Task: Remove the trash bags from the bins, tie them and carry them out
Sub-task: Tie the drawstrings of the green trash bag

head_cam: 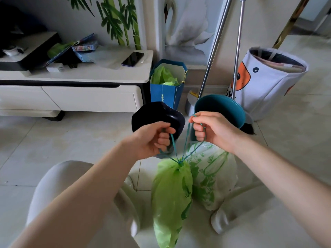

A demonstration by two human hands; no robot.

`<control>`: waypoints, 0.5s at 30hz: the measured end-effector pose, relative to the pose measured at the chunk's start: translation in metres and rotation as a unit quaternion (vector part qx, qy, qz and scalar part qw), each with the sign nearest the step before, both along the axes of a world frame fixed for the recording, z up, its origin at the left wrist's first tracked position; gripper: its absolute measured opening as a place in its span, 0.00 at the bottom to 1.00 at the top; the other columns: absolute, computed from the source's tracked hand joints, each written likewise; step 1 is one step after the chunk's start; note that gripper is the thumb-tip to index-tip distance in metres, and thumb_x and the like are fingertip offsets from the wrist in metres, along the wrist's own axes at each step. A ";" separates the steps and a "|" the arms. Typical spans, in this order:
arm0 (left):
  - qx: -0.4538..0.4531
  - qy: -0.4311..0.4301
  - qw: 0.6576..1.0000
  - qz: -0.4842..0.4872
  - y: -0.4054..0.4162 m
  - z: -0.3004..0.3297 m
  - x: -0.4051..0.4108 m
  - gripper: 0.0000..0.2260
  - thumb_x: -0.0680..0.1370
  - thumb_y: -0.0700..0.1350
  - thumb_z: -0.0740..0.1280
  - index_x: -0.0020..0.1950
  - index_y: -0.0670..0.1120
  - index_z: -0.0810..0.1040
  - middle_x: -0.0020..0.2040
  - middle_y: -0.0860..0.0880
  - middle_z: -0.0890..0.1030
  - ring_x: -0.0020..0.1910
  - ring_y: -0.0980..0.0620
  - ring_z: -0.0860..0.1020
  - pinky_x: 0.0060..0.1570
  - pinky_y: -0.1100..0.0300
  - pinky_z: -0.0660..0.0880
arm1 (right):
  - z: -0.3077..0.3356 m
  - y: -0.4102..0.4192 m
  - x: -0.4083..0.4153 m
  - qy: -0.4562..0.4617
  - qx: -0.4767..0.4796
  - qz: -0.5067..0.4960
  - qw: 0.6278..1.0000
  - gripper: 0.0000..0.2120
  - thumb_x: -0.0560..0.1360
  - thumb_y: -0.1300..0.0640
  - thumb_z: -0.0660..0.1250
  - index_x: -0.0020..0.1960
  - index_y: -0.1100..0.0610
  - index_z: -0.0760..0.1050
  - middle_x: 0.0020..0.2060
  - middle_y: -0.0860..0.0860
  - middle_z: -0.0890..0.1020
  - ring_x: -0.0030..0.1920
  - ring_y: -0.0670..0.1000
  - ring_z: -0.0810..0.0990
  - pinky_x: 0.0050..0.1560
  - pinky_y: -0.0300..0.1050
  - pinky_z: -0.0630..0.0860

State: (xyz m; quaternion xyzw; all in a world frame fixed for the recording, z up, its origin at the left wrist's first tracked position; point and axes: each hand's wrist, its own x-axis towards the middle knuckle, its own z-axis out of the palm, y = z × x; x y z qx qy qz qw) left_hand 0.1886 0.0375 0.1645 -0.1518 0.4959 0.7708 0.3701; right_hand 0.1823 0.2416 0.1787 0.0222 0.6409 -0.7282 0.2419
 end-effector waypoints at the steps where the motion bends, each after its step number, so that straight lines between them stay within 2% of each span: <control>1: -0.011 0.007 1.000 -0.020 0.008 0.002 -0.001 0.14 0.80 0.47 0.59 0.40 0.42 0.77 0.23 0.53 0.62 0.19 0.58 0.62 0.17 0.69 0.58 | 0.004 -0.002 0.003 0.012 0.004 0.009 1.000 0.07 0.78 0.63 0.58 0.46 0.61 0.74 0.28 0.52 0.67 0.26 0.49 0.64 0.28 0.41 0.62; 3: -0.019 0.025 0.998 -0.057 0.023 0.004 -0.003 0.17 0.81 0.48 0.58 0.41 0.42 0.81 0.24 0.53 0.63 0.20 0.58 0.61 0.18 0.69 0.57 | 0.010 -0.003 0.007 0.034 0.009 0.028 0.999 0.08 0.78 0.63 0.58 0.47 0.62 0.75 0.29 0.53 0.69 0.26 0.50 0.65 0.27 0.42 0.61; 6: -0.013 0.054 0.995 -0.078 0.037 0.004 -0.006 0.17 0.80 0.52 0.59 0.35 0.48 0.78 0.28 0.51 0.65 0.24 0.56 0.61 0.23 0.66 0.58 | 0.012 0.000 0.011 0.062 0.026 0.060 0.996 0.08 0.78 0.64 0.59 0.49 0.66 0.76 0.30 0.55 0.73 0.25 0.52 0.71 0.27 0.42 0.68; 7: -0.006 0.062 0.996 -0.067 0.039 0.001 -0.008 0.16 0.80 0.52 0.59 0.37 0.49 0.77 0.30 0.51 0.67 0.25 0.55 0.62 0.26 0.65 0.58 | 0.012 0.002 0.013 0.067 0.035 0.068 0.995 0.08 0.78 0.64 0.60 0.51 0.68 0.75 0.30 0.55 0.75 0.27 0.52 0.73 0.28 0.42 0.71; 9: 0.007 0.069 0.998 -0.013 0.043 -0.005 -0.014 0.13 0.80 0.52 0.59 0.48 0.48 0.80 0.34 0.51 0.73 0.30 0.54 0.68 0.33 0.62 0.63 | 0.007 0.005 0.015 0.065 0.054 0.074 0.994 0.09 0.77 0.63 0.61 0.52 0.69 0.75 0.33 0.56 0.79 0.32 0.54 0.79 0.34 0.44 0.77; 11: 0.013 0.089 0.995 0.049 0.046 -0.009 -0.020 0.14 0.80 0.51 0.59 0.57 0.46 0.79 0.39 0.50 0.76 0.37 0.52 0.74 0.45 0.57 0.70 | -0.002 0.010 0.016 0.060 0.084 0.071 0.992 0.09 0.78 0.64 0.62 0.52 0.66 0.78 0.37 0.57 0.83 0.40 0.56 0.83 0.43 0.47 0.80; 13: 0.018 0.118 0.989 0.084 0.049 -0.009 -0.023 0.13 0.81 0.49 0.58 0.55 0.44 0.79 0.43 0.49 0.80 0.43 0.51 0.78 0.56 0.53 0.72 | -0.013 0.015 0.017 0.067 0.131 0.082 0.986 0.08 0.77 0.63 0.63 0.49 0.59 0.81 0.41 0.56 0.86 0.46 0.54 0.83 0.51 0.47 0.80; 15: 0.032 0.128 0.985 0.110 0.051 -0.007 -0.025 0.12 0.81 0.47 0.57 0.48 0.44 0.78 0.41 0.49 0.82 0.44 0.50 0.81 0.57 0.54 0.72 | -0.022 0.023 0.018 0.069 0.163 0.090 0.980 0.09 0.77 0.63 0.64 0.47 0.54 0.81 0.42 0.52 0.87 0.46 0.48 0.83 0.51 0.41 0.80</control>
